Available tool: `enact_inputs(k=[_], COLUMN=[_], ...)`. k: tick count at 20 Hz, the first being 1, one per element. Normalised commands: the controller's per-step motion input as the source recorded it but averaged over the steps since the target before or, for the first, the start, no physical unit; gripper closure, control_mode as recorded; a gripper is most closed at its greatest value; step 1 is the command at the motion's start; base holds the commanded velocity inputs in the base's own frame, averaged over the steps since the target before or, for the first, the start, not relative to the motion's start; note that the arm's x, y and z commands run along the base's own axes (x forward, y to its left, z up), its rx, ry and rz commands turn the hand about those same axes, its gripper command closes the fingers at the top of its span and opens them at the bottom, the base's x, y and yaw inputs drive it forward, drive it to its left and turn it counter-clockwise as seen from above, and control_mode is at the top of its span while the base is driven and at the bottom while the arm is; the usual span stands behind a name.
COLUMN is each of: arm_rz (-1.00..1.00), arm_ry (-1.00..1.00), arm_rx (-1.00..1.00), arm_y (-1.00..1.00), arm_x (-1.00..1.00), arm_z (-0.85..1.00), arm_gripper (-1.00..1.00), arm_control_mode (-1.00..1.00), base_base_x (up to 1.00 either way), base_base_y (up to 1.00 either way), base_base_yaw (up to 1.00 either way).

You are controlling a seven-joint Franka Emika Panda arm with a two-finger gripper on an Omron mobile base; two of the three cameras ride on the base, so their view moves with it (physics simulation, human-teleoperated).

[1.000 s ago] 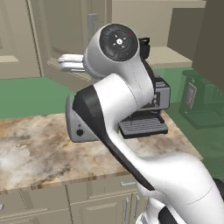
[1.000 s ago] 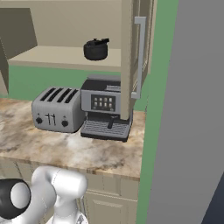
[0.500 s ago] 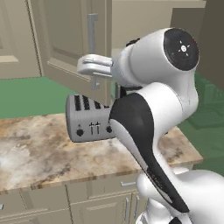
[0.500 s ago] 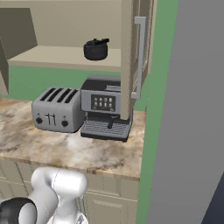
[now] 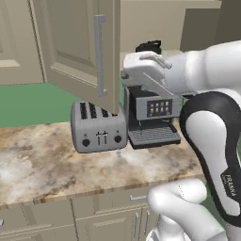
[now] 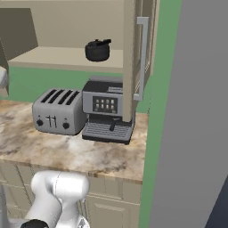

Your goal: Open the cabinet, pick the kettle from the cabinet, and place it in the sink.

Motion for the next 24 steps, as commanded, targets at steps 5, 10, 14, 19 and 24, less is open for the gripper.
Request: enact_inputs(k=[5,10,14,19,24], arm_rz=[0.31,0.30,0.26,0.22,0.23], arm_ry=[0.00,0.00,0.03,0.08,0.07], arm_rx=[0.25,0.28,0.26,0.17,0.07], arm_y=[-0.35,-0.24,-0.02,0.04,0.28], arm_x=[0.14,0.33,0.55,0.53,0.46], arm_z=[-0.05,-0.04,-0.13,-0.01,-0.08], arm_gripper=[-1.00,-1.00,-1.00,-1.00,-1.00], arm_control_mode=[-1.00,-1.00,-1.00,-1.00,-1.00], base_base_x=[0.00,0.00,0.00,0.00,0.00], base_base_y=[0.00,0.00,0.00,0.00,0.00], base_base_yaw=[0.00,0.00,0.00,0.00,0.00])
